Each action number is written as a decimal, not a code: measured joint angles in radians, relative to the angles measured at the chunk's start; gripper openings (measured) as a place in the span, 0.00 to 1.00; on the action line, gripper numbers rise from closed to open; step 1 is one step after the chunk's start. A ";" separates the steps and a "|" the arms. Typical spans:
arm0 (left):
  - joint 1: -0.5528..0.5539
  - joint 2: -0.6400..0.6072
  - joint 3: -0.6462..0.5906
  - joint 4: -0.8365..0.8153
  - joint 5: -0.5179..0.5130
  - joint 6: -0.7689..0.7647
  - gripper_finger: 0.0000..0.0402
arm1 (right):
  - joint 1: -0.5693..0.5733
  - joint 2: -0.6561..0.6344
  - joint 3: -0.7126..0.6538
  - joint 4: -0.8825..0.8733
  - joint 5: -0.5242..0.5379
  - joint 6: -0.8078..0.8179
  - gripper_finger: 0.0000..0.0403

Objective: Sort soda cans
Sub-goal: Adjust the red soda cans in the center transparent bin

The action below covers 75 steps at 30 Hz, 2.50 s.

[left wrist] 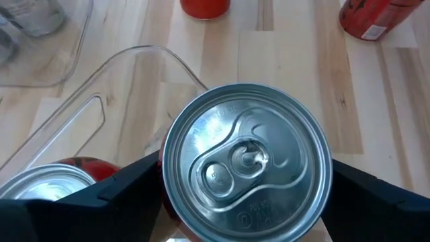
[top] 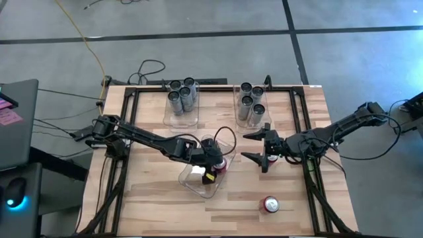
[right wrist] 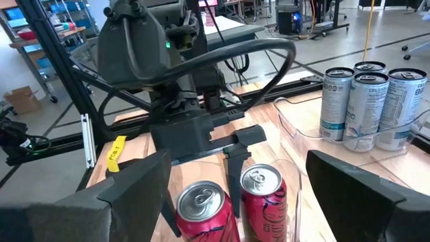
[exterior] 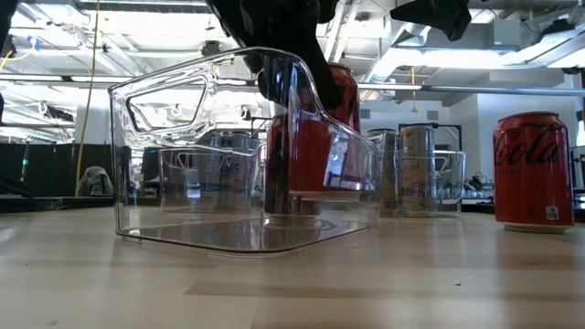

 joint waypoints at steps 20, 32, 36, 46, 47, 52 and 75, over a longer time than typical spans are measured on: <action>-0.001 0.000 -0.008 -0.035 0.011 0.003 0.92 | 0.002 0.000 0.000 0.002 0.000 0.002 0.91; -0.049 -0.037 0.041 -0.191 -0.126 0.002 0.98 | 0.002 0.000 0.000 -0.003 0.000 0.001 0.91; -0.084 -0.036 0.041 -0.203 -0.187 0.004 0.98 | 0.002 0.000 0.000 -0.003 0.000 0.000 0.91; -0.190 -0.037 0.041 -0.202 -0.150 -0.017 0.95 | 0.002 0.000 0.000 -0.003 0.000 -0.006 0.91; -0.196 -0.037 0.041 -0.203 -0.147 -0.019 0.94 | 0.001 0.000 0.000 -0.003 0.000 -0.006 0.91; -0.202 -0.037 0.041 -0.210 -0.149 -0.031 0.88 | 0.001 0.000 0.000 -0.002 0.000 -0.006 0.91; -0.128 -0.034 0.010 -0.250 0.144 -0.006 0.35 | 0.001 0.000 0.000 0.001 0.004 -0.009 0.91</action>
